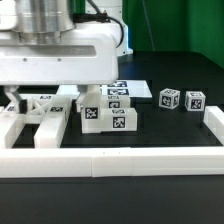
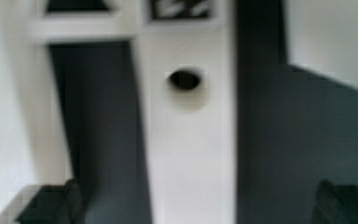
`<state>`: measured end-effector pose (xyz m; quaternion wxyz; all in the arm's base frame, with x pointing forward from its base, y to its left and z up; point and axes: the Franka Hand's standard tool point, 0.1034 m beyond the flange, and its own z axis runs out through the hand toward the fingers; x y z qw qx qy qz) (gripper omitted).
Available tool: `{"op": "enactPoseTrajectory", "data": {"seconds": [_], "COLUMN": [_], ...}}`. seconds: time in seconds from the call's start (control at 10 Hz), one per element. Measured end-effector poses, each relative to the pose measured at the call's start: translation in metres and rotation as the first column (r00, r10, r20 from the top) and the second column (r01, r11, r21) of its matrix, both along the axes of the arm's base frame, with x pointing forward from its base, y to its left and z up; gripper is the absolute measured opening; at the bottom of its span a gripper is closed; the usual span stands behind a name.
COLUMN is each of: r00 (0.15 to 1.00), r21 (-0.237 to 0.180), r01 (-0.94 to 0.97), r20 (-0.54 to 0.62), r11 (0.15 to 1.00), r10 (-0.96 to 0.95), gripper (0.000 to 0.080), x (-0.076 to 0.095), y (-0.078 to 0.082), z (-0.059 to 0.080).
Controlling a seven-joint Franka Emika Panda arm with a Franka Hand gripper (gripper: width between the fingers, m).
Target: Assemble chair
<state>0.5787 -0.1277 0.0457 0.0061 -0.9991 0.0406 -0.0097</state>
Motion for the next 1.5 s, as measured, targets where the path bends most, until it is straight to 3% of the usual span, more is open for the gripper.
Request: {"op": "enactPoseTrajectory", "data": {"seconds": [0.3,0.8,1.0,1.2,1.3,1.4,1.5], "r00": [1.000,0.999,0.999,1.000,0.999,0.992,0.977], "r21": [0.009,0.030,0.020,0.030,0.067,0.097,0.097], "r01": [-0.007,-0.037,-0.029,-0.018,0.013,0.083,0.176], "r20": [-0.012,0.007,0.013,0.000,-0.050,-0.107,-0.135], "r11": [1.000,0.999,0.999,0.999,0.998,0.992,0.980], "r10": [0.007,0.037,0.029,0.018,-0.010,-0.073,-0.163], "gripper": [0.0649,0.0649,0.0649,0.0649,0.0649,0.0649,0.0649], "x": [0.000,0.022,0.025,0.023,0.019,0.026,0.035], "y": [-0.001,-0.016,-0.025,-0.023,-0.018,-0.012,-0.003], "z": [0.000,0.024,0.021,0.020,0.019,0.018,0.014]}}
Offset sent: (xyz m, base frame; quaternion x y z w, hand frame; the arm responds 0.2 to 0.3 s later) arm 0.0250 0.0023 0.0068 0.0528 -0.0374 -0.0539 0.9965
